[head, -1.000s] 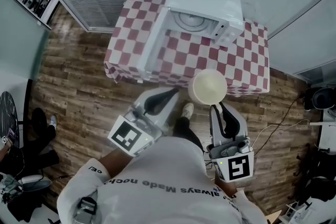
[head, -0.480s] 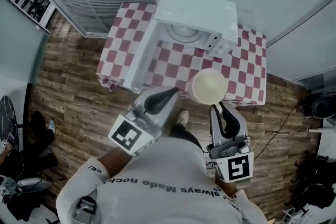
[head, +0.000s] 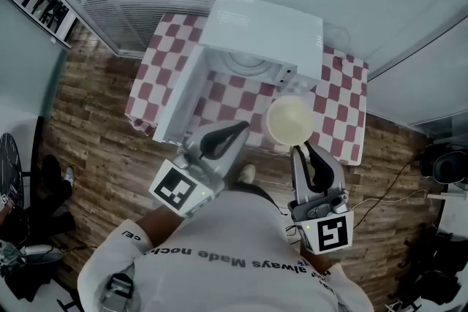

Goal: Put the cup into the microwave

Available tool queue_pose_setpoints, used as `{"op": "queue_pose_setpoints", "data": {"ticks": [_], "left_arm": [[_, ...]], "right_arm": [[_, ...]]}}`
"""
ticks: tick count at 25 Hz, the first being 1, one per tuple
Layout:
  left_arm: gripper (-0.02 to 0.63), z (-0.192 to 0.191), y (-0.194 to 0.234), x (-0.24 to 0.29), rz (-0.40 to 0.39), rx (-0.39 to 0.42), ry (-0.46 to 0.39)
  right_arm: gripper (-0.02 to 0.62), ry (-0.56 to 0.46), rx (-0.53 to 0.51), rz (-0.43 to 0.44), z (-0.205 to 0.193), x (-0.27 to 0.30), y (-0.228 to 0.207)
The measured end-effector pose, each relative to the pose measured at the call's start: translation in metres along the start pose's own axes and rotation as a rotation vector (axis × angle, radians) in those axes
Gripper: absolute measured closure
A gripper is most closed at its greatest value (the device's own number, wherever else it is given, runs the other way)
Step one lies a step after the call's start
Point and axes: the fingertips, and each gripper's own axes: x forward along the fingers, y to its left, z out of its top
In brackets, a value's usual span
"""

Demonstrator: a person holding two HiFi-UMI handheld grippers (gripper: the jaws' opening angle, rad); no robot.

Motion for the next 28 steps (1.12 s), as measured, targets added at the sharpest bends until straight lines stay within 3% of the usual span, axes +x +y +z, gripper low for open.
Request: {"op": "queue_pose_setpoints", "data": {"ticks": [16, 28], "left_arm": [[0.601, -0.014, 0.004, 0.089, 0.068, 0.037, -0.004], [0.601, -0.025, -0.001, 0.085, 0.109, 0.019, 0.004]], "right_arm": [[0.548, 0.004, -0.026, 0.084, -0.022, 0.008, -0.094], [0.548, 0.004, -0.002, 0.124, -0.031, 0.004, -0.091]]}}
